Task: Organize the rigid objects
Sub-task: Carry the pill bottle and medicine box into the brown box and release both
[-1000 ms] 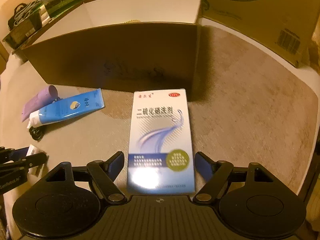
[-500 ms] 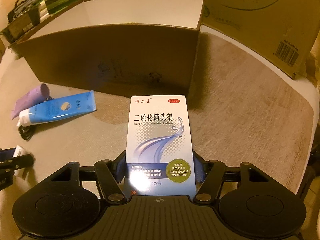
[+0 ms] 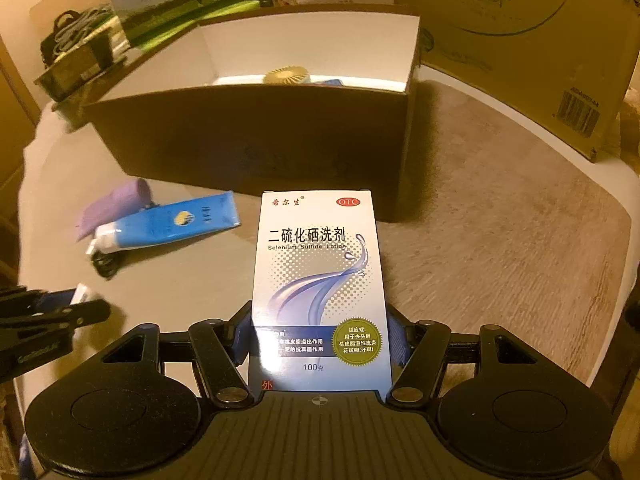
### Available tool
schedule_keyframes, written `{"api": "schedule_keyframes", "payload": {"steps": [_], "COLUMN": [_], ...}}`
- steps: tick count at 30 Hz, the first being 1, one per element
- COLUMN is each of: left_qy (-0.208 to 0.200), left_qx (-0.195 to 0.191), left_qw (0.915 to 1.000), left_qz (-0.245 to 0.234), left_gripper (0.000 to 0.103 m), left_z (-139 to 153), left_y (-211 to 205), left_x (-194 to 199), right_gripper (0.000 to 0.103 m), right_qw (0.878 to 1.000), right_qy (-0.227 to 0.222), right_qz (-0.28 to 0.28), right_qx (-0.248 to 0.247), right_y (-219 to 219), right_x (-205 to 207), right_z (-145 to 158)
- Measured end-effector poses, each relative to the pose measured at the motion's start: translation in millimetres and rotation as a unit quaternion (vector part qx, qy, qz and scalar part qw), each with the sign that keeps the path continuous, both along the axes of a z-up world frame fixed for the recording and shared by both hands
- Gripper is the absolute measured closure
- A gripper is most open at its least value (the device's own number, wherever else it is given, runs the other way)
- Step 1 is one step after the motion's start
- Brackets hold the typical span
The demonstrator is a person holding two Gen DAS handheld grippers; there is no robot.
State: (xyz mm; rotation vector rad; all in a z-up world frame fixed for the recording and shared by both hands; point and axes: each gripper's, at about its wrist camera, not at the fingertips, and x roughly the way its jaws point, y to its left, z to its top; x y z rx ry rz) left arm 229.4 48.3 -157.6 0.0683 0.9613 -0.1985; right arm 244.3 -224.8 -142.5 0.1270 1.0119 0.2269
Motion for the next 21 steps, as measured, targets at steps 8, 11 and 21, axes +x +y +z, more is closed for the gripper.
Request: {"api": "schedule_keyframes", "payload": {"steps": [8, 11, 21], "left_qy": [-0.019, -0.029, -0.072], "left_qx": [-0.012, -0.015, -0.017], "left_qw": [0.9997, 0.9995, 0.9972], "left_qz": [0.006, 0.007, -0.005], "left_gripper": [0.079, 0.079, 0.079], "left_z": [22, 31, 72], "left_y": [-1, -1, -7], "left_x": [-7, -7, 13], "right_gripper": [0.039, 0.039, 0.039], "right_qw": [1.0, 0.999, 0.997], "right_qy": [-0.011, -0.019, -0.062], "right_qz": [0.015, 0.02, 0.02], "right_qx": [0.017, 0.022, 0.042], "right_y": [2, 3, 2], "right_x": [-13, -16, -6], "right_z": [16, 24, 66]}}
